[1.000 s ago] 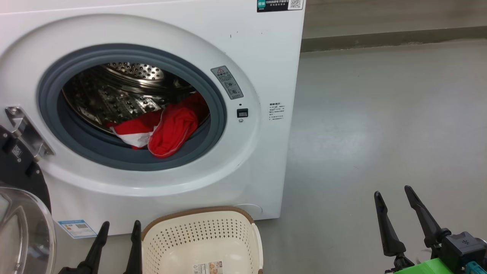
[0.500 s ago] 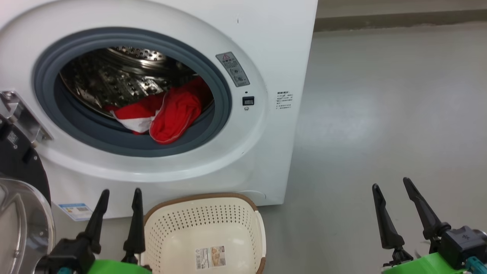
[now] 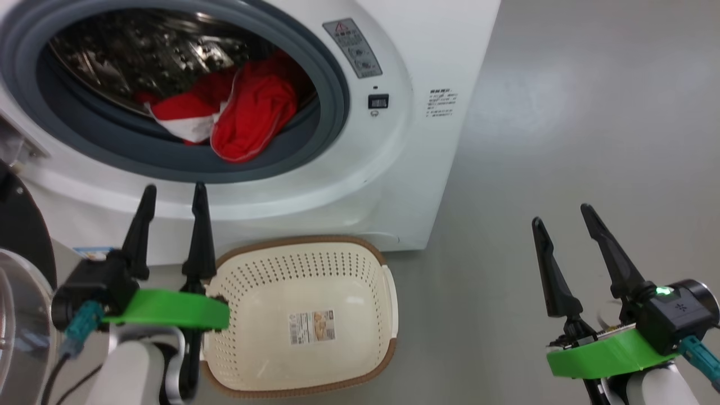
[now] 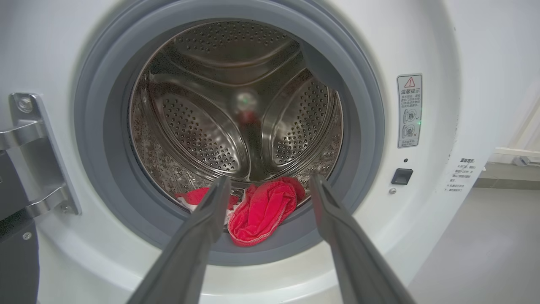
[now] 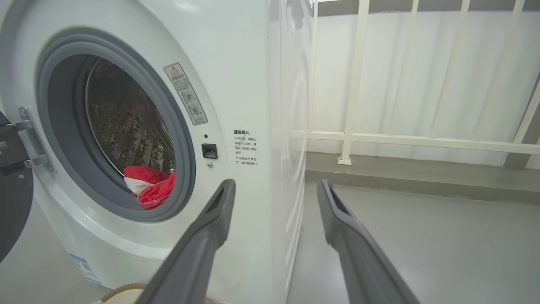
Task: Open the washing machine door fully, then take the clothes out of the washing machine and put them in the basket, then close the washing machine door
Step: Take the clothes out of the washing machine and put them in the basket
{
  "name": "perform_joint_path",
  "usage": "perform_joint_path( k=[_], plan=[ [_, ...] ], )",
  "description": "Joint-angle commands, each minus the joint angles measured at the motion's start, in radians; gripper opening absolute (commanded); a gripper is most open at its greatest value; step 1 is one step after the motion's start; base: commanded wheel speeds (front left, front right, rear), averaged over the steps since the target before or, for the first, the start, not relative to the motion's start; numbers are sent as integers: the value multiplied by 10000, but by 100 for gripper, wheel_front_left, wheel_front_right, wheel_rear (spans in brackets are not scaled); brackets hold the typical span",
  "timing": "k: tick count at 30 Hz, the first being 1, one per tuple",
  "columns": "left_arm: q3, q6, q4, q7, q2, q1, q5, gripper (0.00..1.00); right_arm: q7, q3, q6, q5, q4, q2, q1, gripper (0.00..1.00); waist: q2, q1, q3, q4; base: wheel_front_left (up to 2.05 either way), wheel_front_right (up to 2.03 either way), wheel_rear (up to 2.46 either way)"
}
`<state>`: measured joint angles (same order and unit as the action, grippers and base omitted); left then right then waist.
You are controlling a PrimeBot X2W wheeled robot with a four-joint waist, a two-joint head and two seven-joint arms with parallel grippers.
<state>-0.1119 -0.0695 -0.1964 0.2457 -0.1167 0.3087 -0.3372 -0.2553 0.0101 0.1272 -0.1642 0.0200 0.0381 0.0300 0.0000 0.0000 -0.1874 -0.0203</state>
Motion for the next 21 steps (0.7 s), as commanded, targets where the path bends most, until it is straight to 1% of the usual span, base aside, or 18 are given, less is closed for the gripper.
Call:
perform_joint_path(
  k=[1,5,6,13,18,21],
  plan=[
    [300,95,-69,114,-159,754,-21,100,-65,264,35,123,312,122,495,100,0,0,-831,-47,0,0,0],
    [319,211,-670,132,-138,1656,-43,100,-65,360,35,158,335,122,825,100,0,0,-1383,64,0,0,0],
    [291,223,-819,137,-206,1875,64,100,-65,379,35,165,340,122,897,100,0,0,-1507,109,0,0,0],
    [482,162,-1642,156,-477,3247,492,100,-65,506,35,6,420,122,1332,100,0,0,-2326,431,0,0,0],
    [580,197,-2294,158,-496,4315,634,100,-65,549,35,42,498,122,1576,100,0,0,-2883,479,0,0,0],
    [591,209,-2964,159,-560,5027,714,100,-65,564,35,79,518,122,1732,100,0,0,-3187,481,0,0,0]
  ],
)
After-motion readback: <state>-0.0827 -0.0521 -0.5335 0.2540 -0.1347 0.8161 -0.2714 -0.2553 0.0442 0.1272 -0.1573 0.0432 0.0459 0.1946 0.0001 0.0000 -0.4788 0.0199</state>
